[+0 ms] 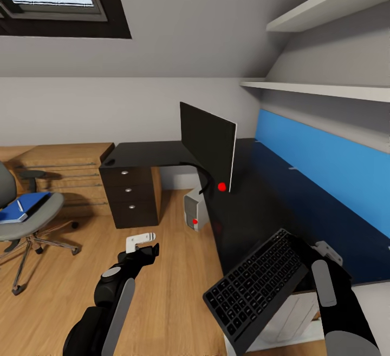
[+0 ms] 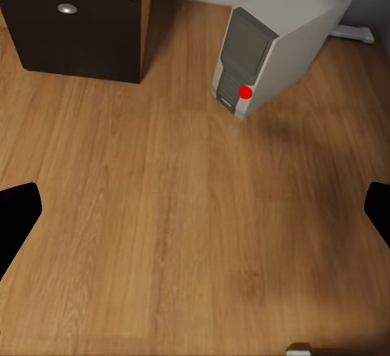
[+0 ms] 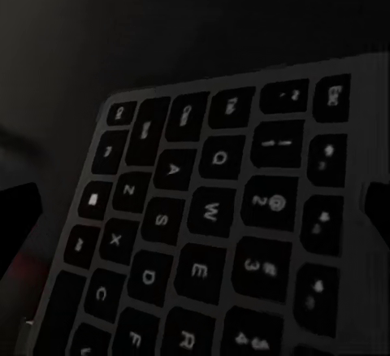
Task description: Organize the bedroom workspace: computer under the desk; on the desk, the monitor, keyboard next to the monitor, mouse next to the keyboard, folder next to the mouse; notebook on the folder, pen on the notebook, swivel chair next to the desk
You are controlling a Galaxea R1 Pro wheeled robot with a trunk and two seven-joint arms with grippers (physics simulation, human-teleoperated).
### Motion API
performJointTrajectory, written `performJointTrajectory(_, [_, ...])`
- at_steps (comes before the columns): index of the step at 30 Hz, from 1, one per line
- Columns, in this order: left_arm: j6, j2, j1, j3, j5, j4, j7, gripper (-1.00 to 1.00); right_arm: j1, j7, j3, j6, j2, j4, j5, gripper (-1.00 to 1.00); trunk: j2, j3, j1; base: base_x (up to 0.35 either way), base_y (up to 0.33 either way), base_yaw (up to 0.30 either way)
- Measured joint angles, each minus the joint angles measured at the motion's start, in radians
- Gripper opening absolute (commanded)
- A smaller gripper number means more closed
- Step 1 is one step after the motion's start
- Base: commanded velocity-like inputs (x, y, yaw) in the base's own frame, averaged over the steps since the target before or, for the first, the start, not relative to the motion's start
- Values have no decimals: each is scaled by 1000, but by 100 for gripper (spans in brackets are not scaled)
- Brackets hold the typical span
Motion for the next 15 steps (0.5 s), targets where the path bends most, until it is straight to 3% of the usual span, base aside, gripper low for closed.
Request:
performJointTrajectory(11, [0,0,0,0,0,0,0,100,0,0,1,-1,0,0,0,100,0,0,0,-283,0,0])
performJointTrajectory(15, [0,0,0,0,0,0,0,100,0,0,0,-1,0,-1,0,100,0,0,0,-129,0,0])
